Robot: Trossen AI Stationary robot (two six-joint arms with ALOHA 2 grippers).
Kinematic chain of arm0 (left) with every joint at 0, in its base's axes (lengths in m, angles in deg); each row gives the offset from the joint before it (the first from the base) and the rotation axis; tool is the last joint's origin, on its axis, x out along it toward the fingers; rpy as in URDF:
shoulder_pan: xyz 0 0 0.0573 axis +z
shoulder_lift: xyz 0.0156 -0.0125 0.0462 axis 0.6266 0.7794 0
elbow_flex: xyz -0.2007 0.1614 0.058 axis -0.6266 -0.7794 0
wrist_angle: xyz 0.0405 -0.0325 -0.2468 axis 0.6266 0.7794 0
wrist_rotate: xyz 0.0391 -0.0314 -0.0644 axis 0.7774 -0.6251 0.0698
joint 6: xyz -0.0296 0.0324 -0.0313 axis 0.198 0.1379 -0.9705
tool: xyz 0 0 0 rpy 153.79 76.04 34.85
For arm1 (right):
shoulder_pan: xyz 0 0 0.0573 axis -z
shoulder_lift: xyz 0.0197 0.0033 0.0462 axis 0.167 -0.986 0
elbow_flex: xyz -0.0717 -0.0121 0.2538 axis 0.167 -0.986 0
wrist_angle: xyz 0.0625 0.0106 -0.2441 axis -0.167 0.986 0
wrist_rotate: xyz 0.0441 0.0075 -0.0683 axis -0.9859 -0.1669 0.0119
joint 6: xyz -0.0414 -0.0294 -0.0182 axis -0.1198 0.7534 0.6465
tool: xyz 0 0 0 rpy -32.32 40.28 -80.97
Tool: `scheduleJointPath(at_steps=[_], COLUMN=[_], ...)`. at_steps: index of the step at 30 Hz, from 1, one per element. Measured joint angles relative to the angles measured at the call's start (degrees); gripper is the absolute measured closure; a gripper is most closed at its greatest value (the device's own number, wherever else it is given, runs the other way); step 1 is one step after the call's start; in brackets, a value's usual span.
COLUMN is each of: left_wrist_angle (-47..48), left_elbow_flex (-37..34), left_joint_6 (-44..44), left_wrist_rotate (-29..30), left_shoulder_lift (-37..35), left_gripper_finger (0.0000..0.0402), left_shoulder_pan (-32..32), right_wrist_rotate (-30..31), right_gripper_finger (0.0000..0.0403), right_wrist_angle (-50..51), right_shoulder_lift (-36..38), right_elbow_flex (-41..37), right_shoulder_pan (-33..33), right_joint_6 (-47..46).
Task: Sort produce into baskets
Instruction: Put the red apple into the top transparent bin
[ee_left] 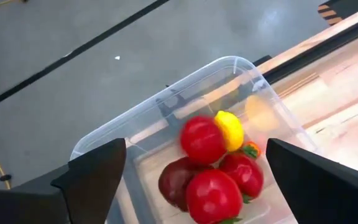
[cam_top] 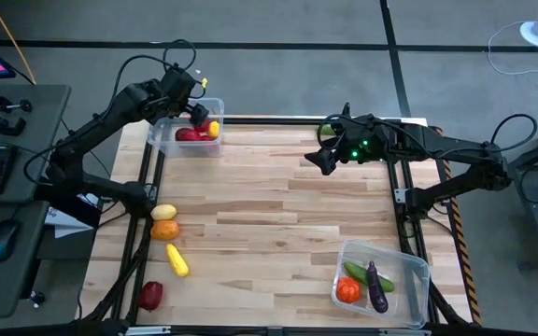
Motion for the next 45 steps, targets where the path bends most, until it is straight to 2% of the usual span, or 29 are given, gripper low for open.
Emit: scheduleJointPath(at_steps=[3, 6, 9, 12, 15, 18, 21, 24, 28, 30, 33, 37, 45], left_wrist_angle=[1.2, 6.6, 8.9, 7.8, 6.6, 6.2, 6.3, 6.4, 6.5, 6.2, 6.1, 6.0, 4.9], left_elbow_flex=[0.0, 0.0, -1.9, -5.8, -10.7, -15.5, -20.2, -24.2, -26.4, -25.8, -23.4, -22.0, -21.9], left_joint_6=[-4.1, -10.5, -10.5, -12.8, -20.2, -32.3, -48.4, -61.0, -65.4, -63.5, -59.7, -58.6, -61.2], left_wrist_rotate=[-0.7, -5.6, -11.1, -13.5, -13.4, -13.4, -14.3, -20.4, -33.1, -36.8, -37.4, -39.6, -59.8], left_shoulder_lift=[0.0, -0.2, -1.9, -5.4, -9.3, -11.4, -11.0, -7.3, 0.5, 4.1, 7.8, 11.1, 13.8], left_gripper_finger=[0.0023, 0.0023, 0.0023, 0.0023, 0.0023, 0.0023, 0.0023, 0.0023, 0.0023, 0.0023, 0.0023, 0.0023, 0.0023], left_shoulder_pan=[-0.5, -2.3, -8.3, -19.3, -33.7, -49.8, -65.2, -77.9, -89.1, -92.8, -96.9, -98.3, -93.9], right_wrist_rotate=[0.0, 0.0, 0.0, 0.0, 0.0, -0.1, -0.3, -0.3, -0.4, -0.4, -0.4, -0.4, 0.2], right_gripper_finger=[0.002, 0.002, 0.002, 0.002, 0.002, 0.002, 0.002, 0.002, 0.002, 0.002, 0.002, 0.002, 0.002], right_wrist_angle=[0.0, 0.0, 0.2, 0.8, 1.9, 2.9, 3.4, 3.5, 3.5, 3.5, 3.5, 3.5, 3.5], right_shoulder_lift=[0.0, 0.0, 0.0, 0.0, 0.0, 0.0, 0.0, 0.0, 0.0, 0.0, 0.0, 0.0, 0.0], right_elbow_flex=[0.0, 0.0, 0.0, 0.0, 0.0, 0.0, 0.0, 0.0, 0.0, 0.0, 0.0, 0.0, 0.0], right_shoulder_pan=[0.0, 0.0, 0.0, 0.0, 0.0, 0.0, 0.0, 0.0, 0.0, 0.0, 0.0, 0.0, 0.0], right_joint_6=[0.1, 1.2, 1.6, 1.6, 1.6, 1.6, 1.6, 1.6, 1.6, 2.2, 3.1, 3.1, 3.7])
